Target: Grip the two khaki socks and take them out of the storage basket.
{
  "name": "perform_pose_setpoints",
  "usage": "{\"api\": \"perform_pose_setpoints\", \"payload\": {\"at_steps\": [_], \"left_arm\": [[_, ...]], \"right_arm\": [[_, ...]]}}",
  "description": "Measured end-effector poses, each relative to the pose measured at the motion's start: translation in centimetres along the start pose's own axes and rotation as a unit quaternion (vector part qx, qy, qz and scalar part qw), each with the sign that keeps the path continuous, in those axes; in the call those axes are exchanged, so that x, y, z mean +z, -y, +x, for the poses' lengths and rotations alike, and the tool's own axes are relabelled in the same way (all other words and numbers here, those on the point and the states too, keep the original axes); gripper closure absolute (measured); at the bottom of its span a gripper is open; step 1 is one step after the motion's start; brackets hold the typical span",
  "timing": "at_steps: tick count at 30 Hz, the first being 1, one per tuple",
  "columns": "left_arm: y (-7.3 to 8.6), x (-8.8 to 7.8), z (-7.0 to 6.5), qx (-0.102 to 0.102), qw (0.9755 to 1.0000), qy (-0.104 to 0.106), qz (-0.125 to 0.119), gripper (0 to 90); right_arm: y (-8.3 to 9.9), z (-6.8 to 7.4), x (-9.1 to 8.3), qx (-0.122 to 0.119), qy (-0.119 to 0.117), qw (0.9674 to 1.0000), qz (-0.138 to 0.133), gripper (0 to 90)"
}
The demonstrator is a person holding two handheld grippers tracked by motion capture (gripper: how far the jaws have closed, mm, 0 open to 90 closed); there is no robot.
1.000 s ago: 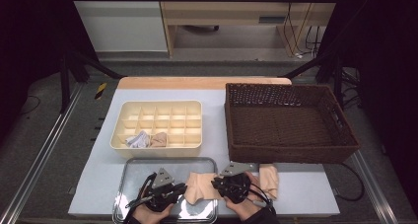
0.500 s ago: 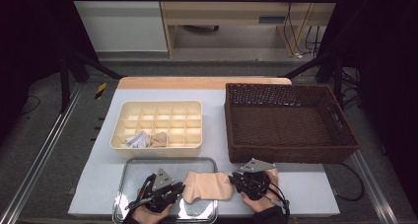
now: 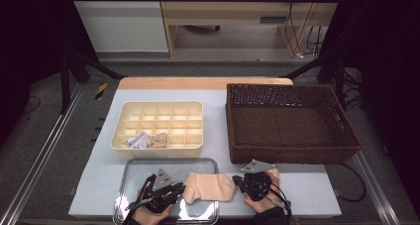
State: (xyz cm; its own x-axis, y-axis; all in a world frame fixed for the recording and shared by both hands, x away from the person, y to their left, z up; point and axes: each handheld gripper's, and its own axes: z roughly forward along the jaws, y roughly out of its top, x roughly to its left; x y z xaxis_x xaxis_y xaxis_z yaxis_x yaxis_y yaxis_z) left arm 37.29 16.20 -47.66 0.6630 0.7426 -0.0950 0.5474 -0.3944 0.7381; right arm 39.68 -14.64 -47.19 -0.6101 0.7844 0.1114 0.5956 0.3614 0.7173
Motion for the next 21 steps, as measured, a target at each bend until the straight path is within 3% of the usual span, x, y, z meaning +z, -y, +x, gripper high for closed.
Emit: {"api": "perform_pose_setpoints", "payload": {"at_steps": [2,4,9,15,18,21], "left_arm": [[0.0,0.0,0.1,-0.001,1.0,0.0,-0.001,81.7],[0.0,0.0,0.0,0.001,1.0,-0.001,-0.001,81.7],[0.1,0.1,-0.2,0.004,1.0,-0.004,-0.002,81.6],[0.0,0.1,-0.1,0.003,1.0,-0.002,-0.002,81.6],[0.0,0.0,0.0,0.002,1.0,-0.002,0.0,82.1],[-0.2,0.1,0.2,0.001,1.0,-0.006,0.001,82.3]], "right_arm": [[0.1,-0.4,-0.3,0.008,0.003,0.9999,-0.007,90.0],[0.3,-0.5,-0.3,0.014,-0.001,0.9998,-0.016,82.8],[0.4,0.2,0.5,0.012,-0.01,0.9999,-0.007,75.1],[0.5,0.7,0.9,-0.005,-0.011,0.9999,0.004,87.9],[0.1,0.6,0.4,-0.007,-0.007,0.9999,0.009,88.9],[0.0,0.0,-0.4,0.001,0.004,1.0,-0.003,89.0]]}}
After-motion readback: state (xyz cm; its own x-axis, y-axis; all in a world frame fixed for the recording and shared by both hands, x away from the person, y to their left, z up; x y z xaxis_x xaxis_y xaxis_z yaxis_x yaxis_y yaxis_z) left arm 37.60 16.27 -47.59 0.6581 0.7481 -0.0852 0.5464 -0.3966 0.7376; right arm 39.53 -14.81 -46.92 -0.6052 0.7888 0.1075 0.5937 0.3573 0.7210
